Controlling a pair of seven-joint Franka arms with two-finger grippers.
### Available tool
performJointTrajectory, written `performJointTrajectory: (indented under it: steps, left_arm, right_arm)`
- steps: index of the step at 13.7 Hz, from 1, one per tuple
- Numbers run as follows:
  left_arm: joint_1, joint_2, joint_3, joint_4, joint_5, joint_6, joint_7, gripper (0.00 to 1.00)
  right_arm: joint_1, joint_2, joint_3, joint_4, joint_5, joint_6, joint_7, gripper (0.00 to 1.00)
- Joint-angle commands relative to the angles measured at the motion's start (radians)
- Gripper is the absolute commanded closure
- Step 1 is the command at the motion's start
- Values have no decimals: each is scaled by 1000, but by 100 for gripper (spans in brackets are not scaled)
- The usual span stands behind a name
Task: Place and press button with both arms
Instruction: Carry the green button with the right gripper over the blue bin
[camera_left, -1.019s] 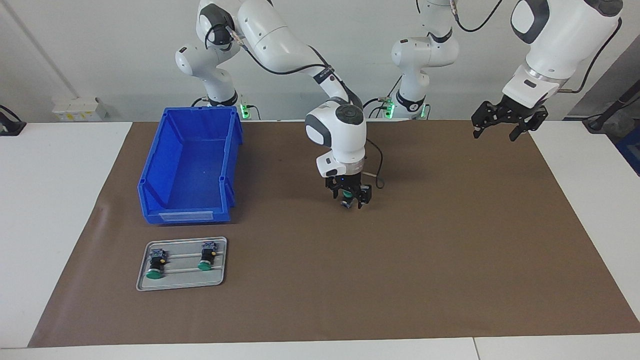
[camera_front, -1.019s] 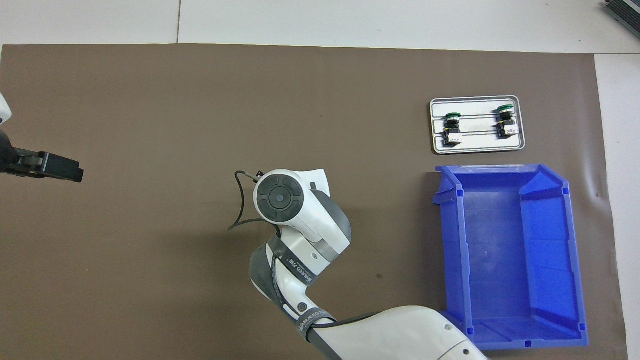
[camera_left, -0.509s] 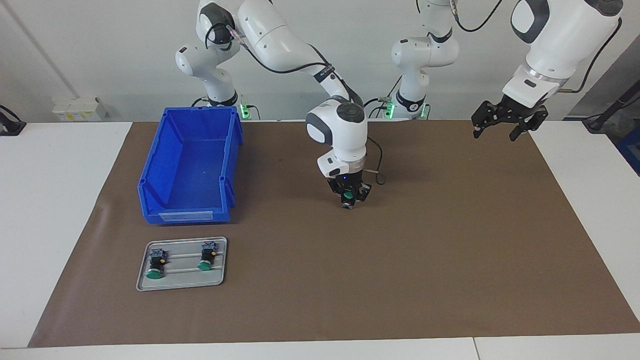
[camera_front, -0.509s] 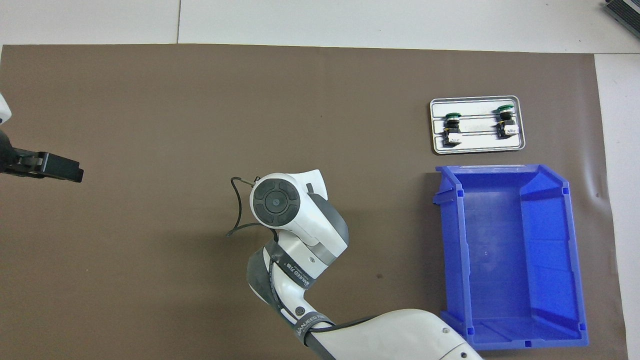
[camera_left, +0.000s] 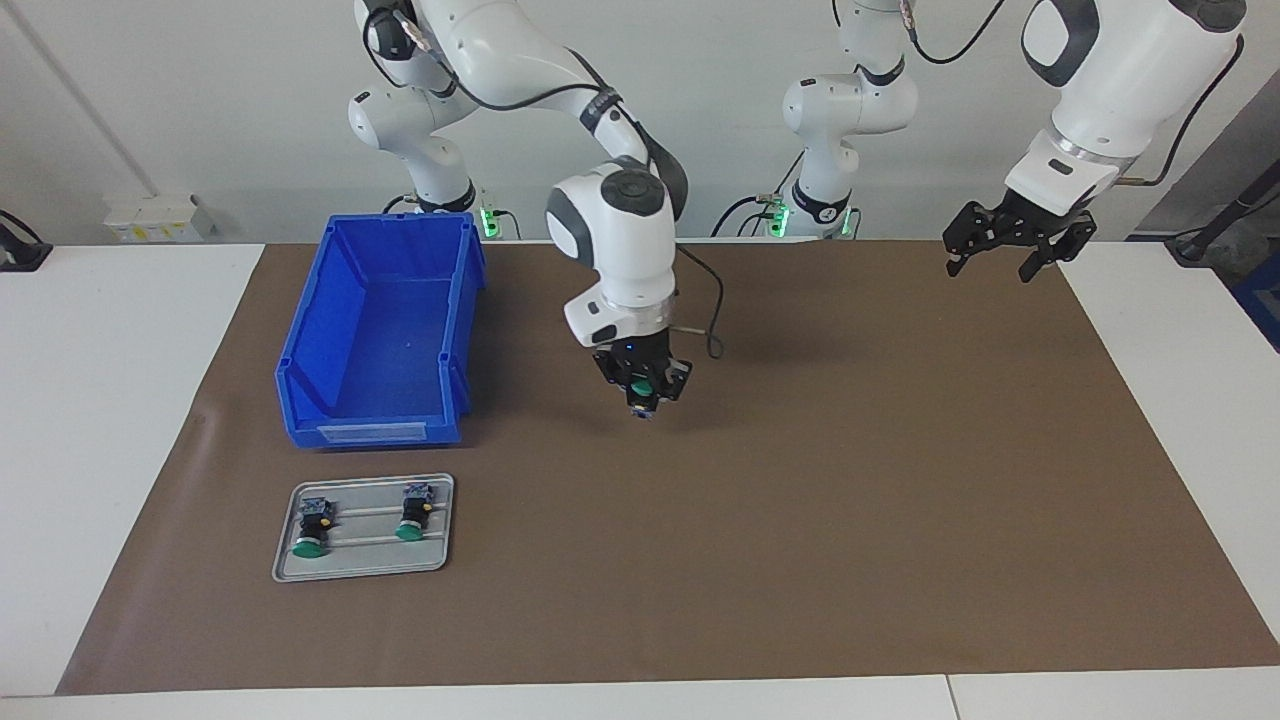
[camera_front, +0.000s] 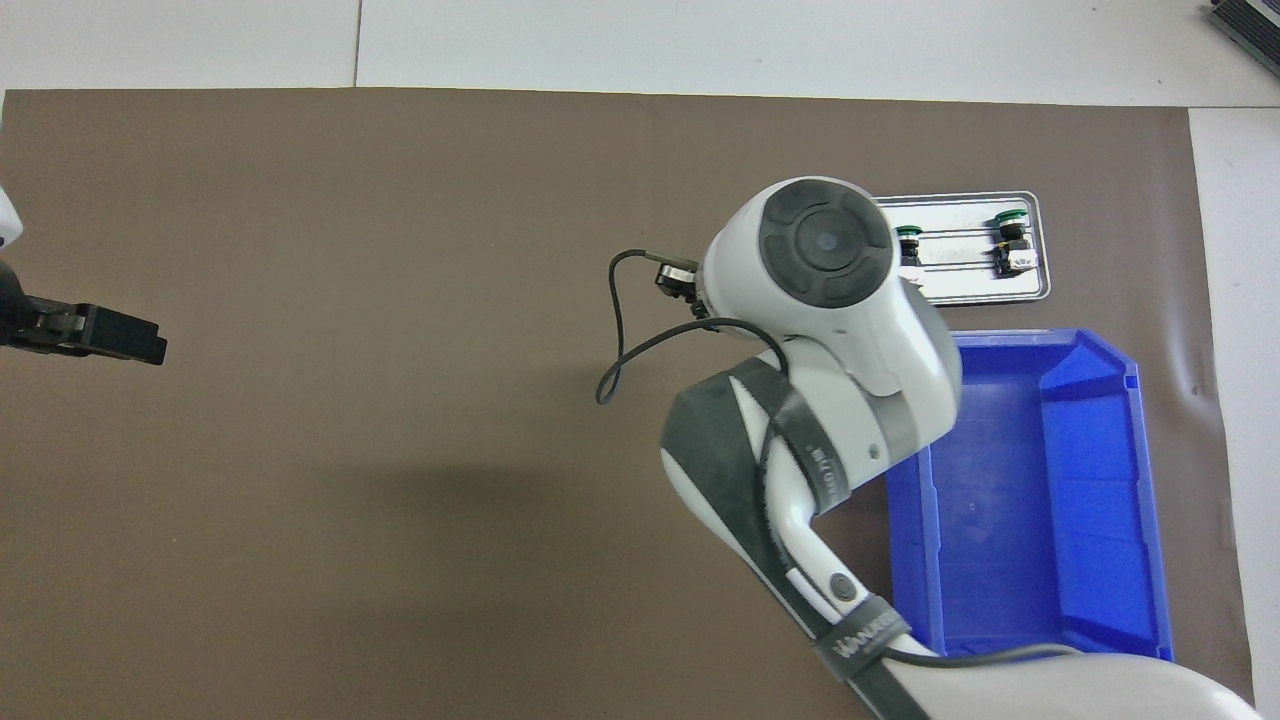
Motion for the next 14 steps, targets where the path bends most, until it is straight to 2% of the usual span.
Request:
performJointTrajectory:
  steps: [1, 3, 5, 8, 9, 14]
  left_arm:
    - [7, -23, -4, -25, 10, 6, -7, 0]
    - [7, -25, -4, -25, 10, 6, -7, 0]
    - [7, -23, -4, -25, 10, 5, -7, 0]
    - [7, -23, -4, -25, 10, 5, -7, 0]
    - [7, -23, -4, -25, 10, 5, -7, 0]
    - [7, -23, -4, -25, 10, 5, -7, 0]
  right_arm:
    - [-138, -99, 12, -60, 22, -81, -208, 100]
    - [-253, -186, 12, -139, 44, -137, -437, 100]
    - [-356, -248, 12, -262, 70, -114, -615, 100]
    - [-479, -346, 11, -530, 70, 67, -810, 100]
    - [-504, -354, 11, -586, 70, 120, -833, 100]
    - [-504, -336, 12, -718, 75, 301, -823, 100]
